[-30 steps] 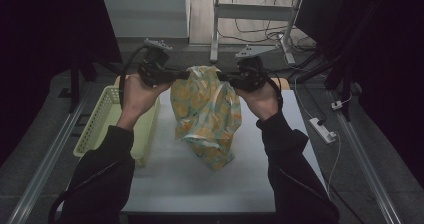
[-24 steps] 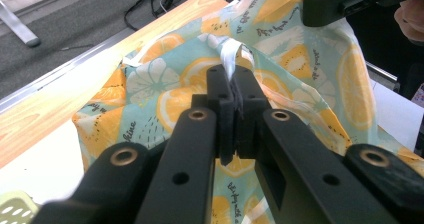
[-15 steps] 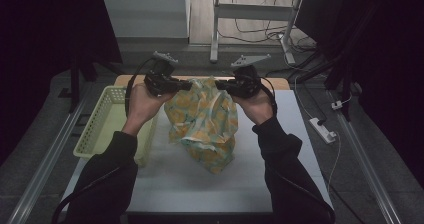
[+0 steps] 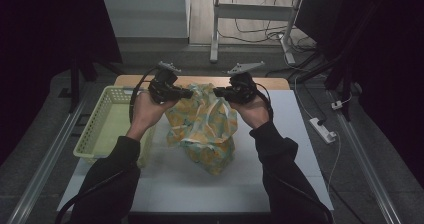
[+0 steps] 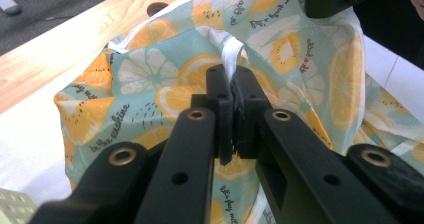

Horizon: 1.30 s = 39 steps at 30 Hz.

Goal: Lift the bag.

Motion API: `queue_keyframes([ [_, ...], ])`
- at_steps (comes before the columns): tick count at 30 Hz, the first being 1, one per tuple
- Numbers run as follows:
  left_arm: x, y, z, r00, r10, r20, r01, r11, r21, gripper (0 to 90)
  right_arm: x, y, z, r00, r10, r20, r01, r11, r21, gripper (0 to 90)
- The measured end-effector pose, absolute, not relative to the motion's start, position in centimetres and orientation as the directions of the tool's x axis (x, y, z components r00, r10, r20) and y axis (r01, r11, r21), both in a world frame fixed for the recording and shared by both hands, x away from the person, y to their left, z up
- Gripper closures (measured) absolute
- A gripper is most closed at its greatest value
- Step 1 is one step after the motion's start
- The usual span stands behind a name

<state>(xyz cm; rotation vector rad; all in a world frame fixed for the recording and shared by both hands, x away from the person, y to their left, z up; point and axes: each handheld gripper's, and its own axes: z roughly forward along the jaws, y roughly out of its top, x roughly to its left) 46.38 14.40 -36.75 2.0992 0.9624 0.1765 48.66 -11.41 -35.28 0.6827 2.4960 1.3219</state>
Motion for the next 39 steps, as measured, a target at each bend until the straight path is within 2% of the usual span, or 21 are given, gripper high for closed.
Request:
queue_keyframes([
  [6, 46.5, 14.3, -37.0, 0.702, 0.682, -0.206, 0.577, -0.375, 0.726, 81.8, 48.8, -11.3, -35.7, -0.865, 0.501, 0.027, 0.305, 0.482, 0.821, 85.9],
  [14, 45.7, 14.6, -35.9, 0.72, 0.678, -0.152, 0.518, -0.378, 0.767, 56.3, 48.3, -11.5, -34.7, -0.864, 0.502, 0.032, 0.294, 0.453, 0.841, 70.3],
  [20, 44.9, 14.8, -35.5, 0.722, 0.679, -0.133, 0.499, -0.378, 0.78, 43.1, 47.9, -11.6, -34.2, -0.865, 0.5, 0.032, 0.287, 0.443, 0.849, 59.3],
  [28, 43.6, 15.0, -35.3, 0.723, 0.682, -0.115, 0.483, -0.378, 0.79, 24.8, 47.2, -11.9, -33.8, -0.868, 0.495, 0.03, 0.278, 0.436, 0.856, 49.4],
  [39, 42.1, 15.8, -36.1, 0.734, 0.66, -0.163, 0.489, -0.346, 0.8, 14.0, 46.3, -12.7, -34.3, -0.871, 0.489, 0.043, 0.279, 0.42, 0.864, 35.6],
])
